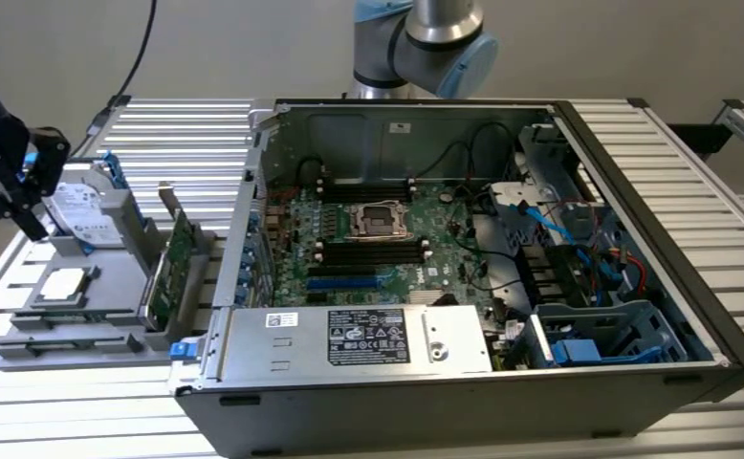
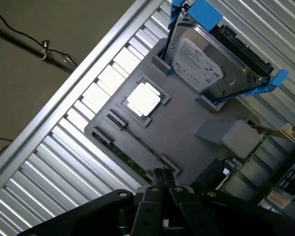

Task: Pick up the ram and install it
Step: 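Pick up the ram and move it above insertion slot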

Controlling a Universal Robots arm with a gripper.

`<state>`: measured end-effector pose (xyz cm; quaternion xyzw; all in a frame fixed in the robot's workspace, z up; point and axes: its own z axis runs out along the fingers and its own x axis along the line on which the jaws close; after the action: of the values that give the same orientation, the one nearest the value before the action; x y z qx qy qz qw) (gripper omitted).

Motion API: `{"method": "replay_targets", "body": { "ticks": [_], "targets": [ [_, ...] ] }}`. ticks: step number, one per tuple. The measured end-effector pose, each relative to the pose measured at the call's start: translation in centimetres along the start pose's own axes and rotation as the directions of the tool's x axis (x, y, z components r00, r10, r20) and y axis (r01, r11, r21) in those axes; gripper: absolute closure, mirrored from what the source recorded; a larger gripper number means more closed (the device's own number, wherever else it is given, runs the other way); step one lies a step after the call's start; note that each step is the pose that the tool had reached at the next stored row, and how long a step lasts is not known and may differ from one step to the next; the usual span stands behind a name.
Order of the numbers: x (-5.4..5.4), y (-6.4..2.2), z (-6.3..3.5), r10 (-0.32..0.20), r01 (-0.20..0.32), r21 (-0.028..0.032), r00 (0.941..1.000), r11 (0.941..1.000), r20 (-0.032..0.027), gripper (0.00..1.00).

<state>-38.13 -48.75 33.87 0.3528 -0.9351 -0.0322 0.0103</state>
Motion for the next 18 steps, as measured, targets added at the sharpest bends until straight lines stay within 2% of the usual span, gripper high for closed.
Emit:
{"method": "replay_targets", "body": {
  "ticks": [5,9,13,18],
  "targets": [
    [0.00,-0.01,0.09,-0.090,0.090,-0.0006,0.9959,0.9959,-0.0062,0.89],
    [0.00,-0.02,0.16,-0.163,0.163,-0.0015,0.9866,0.9867,-0.0111,0.89],
    [0.01,-0.01,0.17,-0.234,0.234,-0.0027,0.9720,0.9722,-0.0159,0.89],
    [0.01,-0.01,0.18,-0.321,0.320,-0.0045,0.9470,0.9472,-0.0218,0.89]
  ]
}}
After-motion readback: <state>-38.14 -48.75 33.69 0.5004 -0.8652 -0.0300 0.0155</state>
